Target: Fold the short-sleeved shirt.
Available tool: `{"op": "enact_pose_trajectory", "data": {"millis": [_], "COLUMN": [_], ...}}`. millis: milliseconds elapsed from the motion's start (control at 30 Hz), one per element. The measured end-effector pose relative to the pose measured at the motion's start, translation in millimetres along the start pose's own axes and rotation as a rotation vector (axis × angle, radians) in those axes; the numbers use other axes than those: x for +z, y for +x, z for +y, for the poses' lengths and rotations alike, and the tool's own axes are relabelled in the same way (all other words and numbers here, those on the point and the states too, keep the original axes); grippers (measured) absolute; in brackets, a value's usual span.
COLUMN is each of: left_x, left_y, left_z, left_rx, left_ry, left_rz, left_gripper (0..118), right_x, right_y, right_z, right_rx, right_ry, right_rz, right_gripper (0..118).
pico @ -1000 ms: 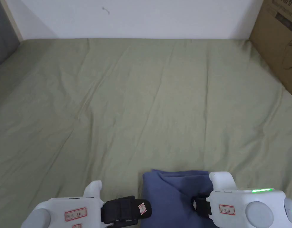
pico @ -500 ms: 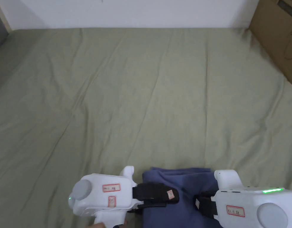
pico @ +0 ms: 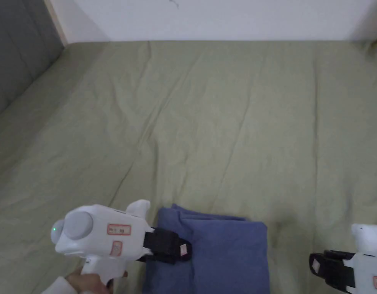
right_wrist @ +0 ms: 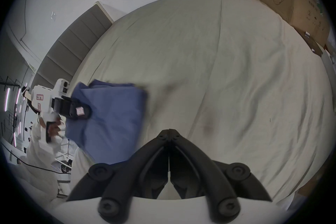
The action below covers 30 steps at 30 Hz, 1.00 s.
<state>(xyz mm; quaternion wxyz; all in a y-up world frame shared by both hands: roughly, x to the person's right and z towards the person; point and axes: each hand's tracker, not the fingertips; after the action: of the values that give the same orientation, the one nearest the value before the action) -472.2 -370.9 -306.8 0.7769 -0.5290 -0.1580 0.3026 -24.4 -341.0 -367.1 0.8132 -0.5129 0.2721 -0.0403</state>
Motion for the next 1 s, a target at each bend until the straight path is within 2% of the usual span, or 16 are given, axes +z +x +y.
{"op": "enact_pose_trajectory", "data": {"millis": [67, 133, 200, 367, 433, 500, 533, 633, 667, 800, 833, 867, 900, 933, 967, 1000], "left_x": [37.9, 73.0, 103.0, 140.8, 148.9, 153.4, 156.5, 159.1, 161.5, 181.3, 186.0, 188.8, 189.9, 189.3, 186.7, 180.8], "left_y": [-23.8, -48.8, -76.0, -121.5, -135.1, -146.8, -150.5, -157.8, -156.9, -138.8, -132.8, -123.0, -112.1, -101.8, -89.7, -79.4], "left_z": [20.2, 38.3, 54.9, 75.1, 75.1, 75.1, 74.0, 71.1, 69.3, 65.8, 63.2, 60.3, 57.2, 54.6, 50.3, 46.8], "left_rx": [0.004, -0.04, -0.027, -0.083, -0.1, -0.1, -0.046, -0.006, -0.007, 0.075, 0.085, 0.096, 0.106, 0.101, 0.085, 0.069], "left_ry": [-0.008, 0.004, -0.026, -0.128, -0.141, -0.146, -0.108, -0.046, -0.025, 0.104, 0.137, 0.169, 0.209, 0.234, 0.244, 0.256], "left_rz": [0.177, 0.333, 0.463, 0.961, 1.074, 1.122, 1.118, 1.176, 1.198, 1.158, 1.111, 1.062, 1.002, 0.958, 0.932, 0.916], "left_gripper": [29, 28, 28, 28, 28, 30, 37, 89, 95, 95, 93, 80, 54, 19, 1, 1], "right_x": [-5.7, -10.7, -12.1, -12.5, -14.1, -16.0, -16.3, -19.5, -20.2, -20.2, -19.9, -20.7, -20.0, -19.0, -17.6, -16.2], "right_y": [3.6, 5.8, 8.6, 15.6, 19.2, 25.4, 25.3, 28.6, 28.2, 26.0, 25.6, 29.8, 30.8, 31.2, 31.6, 31.7], "right_z": [1.1, -0.3, -1.9, -4.5, -4.8, -5.6, -6.0, -7.9, -8.5, -9.2, -9.4, -10.0, -10.1, -9.9, -9.7, -9.2], "right_rx": [-0.031, -0.033, -0.042, -0.074, -0.097, -0.105, -0.103, -0.091, -0.087, -0.085, -0.085, -0.084, -0.086, -0.088, -0.09, -0.09], "right_ry": [-0.012, -0.024, -0.034, -0.043, -0.049, -0.052, -0.052, -0.065, -0.07, -0.072, -0.07, -0.065, -0.06, -0.057, -0.051, -0.048], "right_rz": [-0.012, -0.046, -0.05, -0.075, -0.078, -0.079, -0.082, -0.088, -0.089, -0.082, -0.079, -0.078, -0.075, -0.071, -0.068, -0.065], "right_gripper": [0, 0, 0, 0, 0, 0, 0, 0, 0, 0, 0, 0, 0, 0, 0, 0]}}
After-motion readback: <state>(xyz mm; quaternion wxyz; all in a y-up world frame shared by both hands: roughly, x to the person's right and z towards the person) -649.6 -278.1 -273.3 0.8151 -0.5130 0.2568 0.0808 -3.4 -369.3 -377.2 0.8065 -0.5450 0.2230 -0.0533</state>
